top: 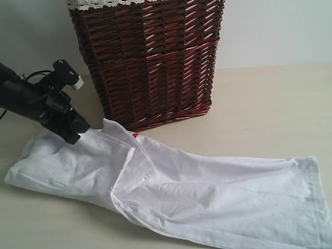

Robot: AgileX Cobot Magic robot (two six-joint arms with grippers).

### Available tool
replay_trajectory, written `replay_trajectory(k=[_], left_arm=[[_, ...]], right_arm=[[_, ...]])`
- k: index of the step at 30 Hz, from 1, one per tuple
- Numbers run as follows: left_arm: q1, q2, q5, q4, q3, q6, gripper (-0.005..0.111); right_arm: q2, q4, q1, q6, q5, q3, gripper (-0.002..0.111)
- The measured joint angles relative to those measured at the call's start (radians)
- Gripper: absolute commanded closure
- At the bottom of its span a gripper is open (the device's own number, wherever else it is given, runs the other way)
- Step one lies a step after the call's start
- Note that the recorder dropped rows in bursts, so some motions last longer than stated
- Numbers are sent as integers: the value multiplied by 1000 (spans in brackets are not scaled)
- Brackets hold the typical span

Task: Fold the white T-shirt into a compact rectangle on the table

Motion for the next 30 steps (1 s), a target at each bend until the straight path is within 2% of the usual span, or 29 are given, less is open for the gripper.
replay_trajectory(k=[3, 8, 10, 12, 13, 17, 24, 30], left_arm=[[66, 69, 22, -3, 0, 68, 107], [114, 122, 49, 30, -2, 69, 107], [118, 122, 56, 5, -2, 67, 107], [125, 106, 93, -83, 6, 110, 107], [127, 79, 164, -172, 9, 180, 107], [113, 12, 310, -293, 9, 275, 107], [73, -2, 380, -317, 9, 273, 107], [115, -65, 338, -306, 9, 159, 106]], right_arm=[[0, 0, 0, 0, 0, 0, 108], [0, 0, 0, 0, 0, 0, 108], [0, 2, 0, 0, 0, 0, 108], [0, 3, 0, 0, 0, 0, 108], [0, 3, 0, 0, 0, 0, 108], [0, 3, 0, 0, 0, 0, 108], [0, 3, 0, 0, 0, 0, 108], [0, 3, 0, 0, 0, 0, 108]])
